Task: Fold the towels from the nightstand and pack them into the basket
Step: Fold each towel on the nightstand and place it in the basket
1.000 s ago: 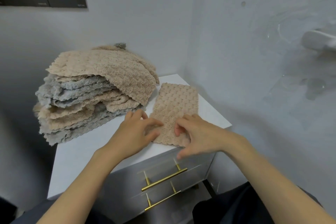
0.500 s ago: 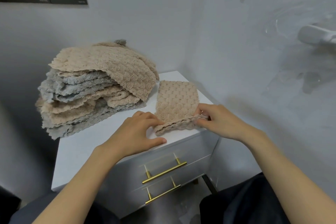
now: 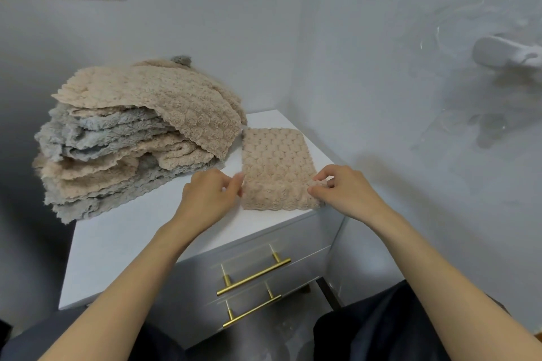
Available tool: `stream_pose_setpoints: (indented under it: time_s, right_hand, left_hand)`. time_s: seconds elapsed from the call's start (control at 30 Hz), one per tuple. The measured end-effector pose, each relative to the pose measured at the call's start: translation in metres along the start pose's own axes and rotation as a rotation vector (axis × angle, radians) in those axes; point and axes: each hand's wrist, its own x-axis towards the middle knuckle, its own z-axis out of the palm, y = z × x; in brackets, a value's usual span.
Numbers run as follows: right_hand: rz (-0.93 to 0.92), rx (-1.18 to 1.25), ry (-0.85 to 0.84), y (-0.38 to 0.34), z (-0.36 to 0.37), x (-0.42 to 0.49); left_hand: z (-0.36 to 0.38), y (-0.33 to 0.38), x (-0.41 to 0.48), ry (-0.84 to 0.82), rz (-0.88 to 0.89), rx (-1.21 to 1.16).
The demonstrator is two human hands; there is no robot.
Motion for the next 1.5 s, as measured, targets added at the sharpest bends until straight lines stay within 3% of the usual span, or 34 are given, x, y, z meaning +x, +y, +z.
stream_pose_setpoints:
  time_s: [0.1, 0.3, 0.4, 0.47, 0.57, 0.7, 0.87, 1.2, 1.27, 1.37, 1.43, 1.5]
  right_hand:
    - [0.027, -0.019, 0.013, -0.004, 0.002, 0.001]
    - [0.038, -0.122, 0.039, -0.007, 0.004, 0.002]
    - [0.041, -0.166, 0.045, -0.007, 0.005, 0.000]
    - [-0.049, -0.222, 0.127, -0.010, 0.008, -0.003]
    - [-0.368, -0.343, 0.221, -0.019, 0.014, -0.013]
    - [-0.547, -0.366, 0.102, -0.032, 0.032, -0.027]
    - [-0.540, -0.518, -0.105, -0.032, 0.056, -0.035]
    - [-0.319, -0.557, -0.076, -0.001, 0.035, -0.036]
    - [-0.299, -0.580, -0.066, 0.001, 0.032, -0.035]
    - [-0.331, -0.629, -0.059, 0.002, 0.029, -0.032]
    - [-0.349, -0.632, -0.047, 0.003, 0.026, -0.031]
    - [-0.377, -0.623, -0.019, 0.003, 0.022, -0.030]
  left_hand:
    - [0.000, 0.003, 0.000, -0.038, -0.057, -0.129]
    - [0.011, 0.002, 0.000, -0.032, -0.133, -0.042]
    - [0.016, 0.003, 0.000, 0.041, -0.152, 0.123]
    - [0.021, 0.004, -0.002, 0.110, -0.135, 0.189]
    - [0.026, 0.008, -0.003, 0.176, -0.084, 0.214]
    - [0.026, 0.006, 0.002, 0.144, -0.153, 0.156]
    - [0.025, 0.002, 0.005, 0.122, -0.194, 0.183]
    - [0.022, 0.007, -0.001, 0.092, -0.192, 0.246]
    - [0.021, 0.009, -0.004, 0.156, -0.116, 0.260]
    - [0.017, 0.013, -0.010, 0.245, 0.224, 0.223]
    - [0.014, 0.014, -0.011, 0.156, 0.414, 0.248]
    - [0.014, 0.013, -0.013, 0.063, 0.474, 0.273]
